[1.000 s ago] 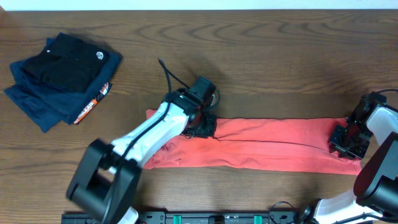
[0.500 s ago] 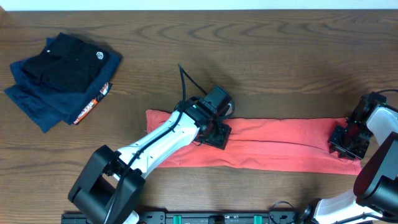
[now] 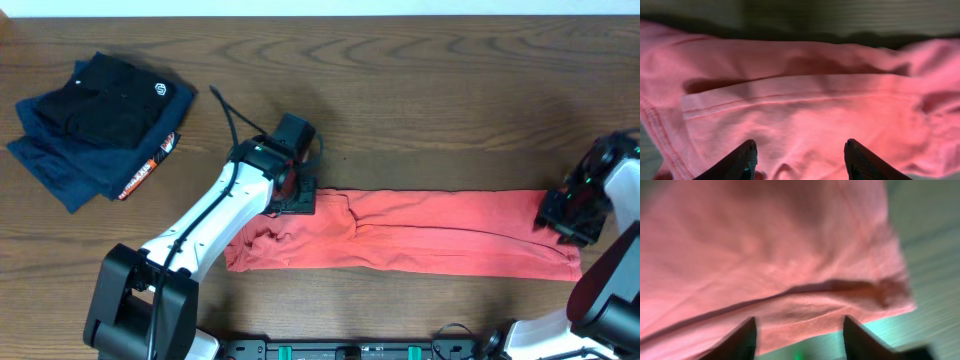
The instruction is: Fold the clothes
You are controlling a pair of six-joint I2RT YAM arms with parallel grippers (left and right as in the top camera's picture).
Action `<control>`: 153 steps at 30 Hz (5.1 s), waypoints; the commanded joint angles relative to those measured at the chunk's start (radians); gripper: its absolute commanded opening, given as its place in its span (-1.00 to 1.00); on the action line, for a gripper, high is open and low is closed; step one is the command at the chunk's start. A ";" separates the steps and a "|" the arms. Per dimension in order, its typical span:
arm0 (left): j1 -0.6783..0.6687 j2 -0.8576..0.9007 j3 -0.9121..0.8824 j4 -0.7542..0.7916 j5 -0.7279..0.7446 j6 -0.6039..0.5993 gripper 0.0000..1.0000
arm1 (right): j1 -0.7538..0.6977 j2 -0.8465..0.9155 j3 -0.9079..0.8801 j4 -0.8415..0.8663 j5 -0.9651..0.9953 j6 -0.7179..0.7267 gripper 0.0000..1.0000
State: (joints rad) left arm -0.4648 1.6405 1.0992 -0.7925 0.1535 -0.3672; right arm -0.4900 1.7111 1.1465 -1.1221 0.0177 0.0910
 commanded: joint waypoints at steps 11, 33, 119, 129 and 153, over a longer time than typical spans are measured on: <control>0.015 0.010 -0.179 0.172 -0.005 -0.084 0.16 | -0.048 -0.007 0.033 0.009 -0.019 -0.219 0.32; 0.080 0.076 -0.207 0.227 0.132 -0.073 0.17 | -0.059 -0.007 -0.217 0.189 -0.023 -0.007 -0.53; 0.352 -0.213 -0.136 0.293 0.254 0.005 0.61 | -0.121 0.132 0.198 0.204 -0.020 -0.173 -0.97; 0.352 -0.213 -0.136 0.268 0.254 0.008 0.61 | 0.051 0.050 0.248 -0.003 -0.017 -0.126 -0.97; 0.352 -0.213 -0.136 0.216 0.254 0.008 0.61 | 0.580 0.058 0.246 -0.054 -0.018 0.163 -0.97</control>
State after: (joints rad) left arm -0.1150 1.4250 0.9569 -0.5716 0.4122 -0.3836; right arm 0.0597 1.7607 1.3911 -1.1820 -0.0032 0.1963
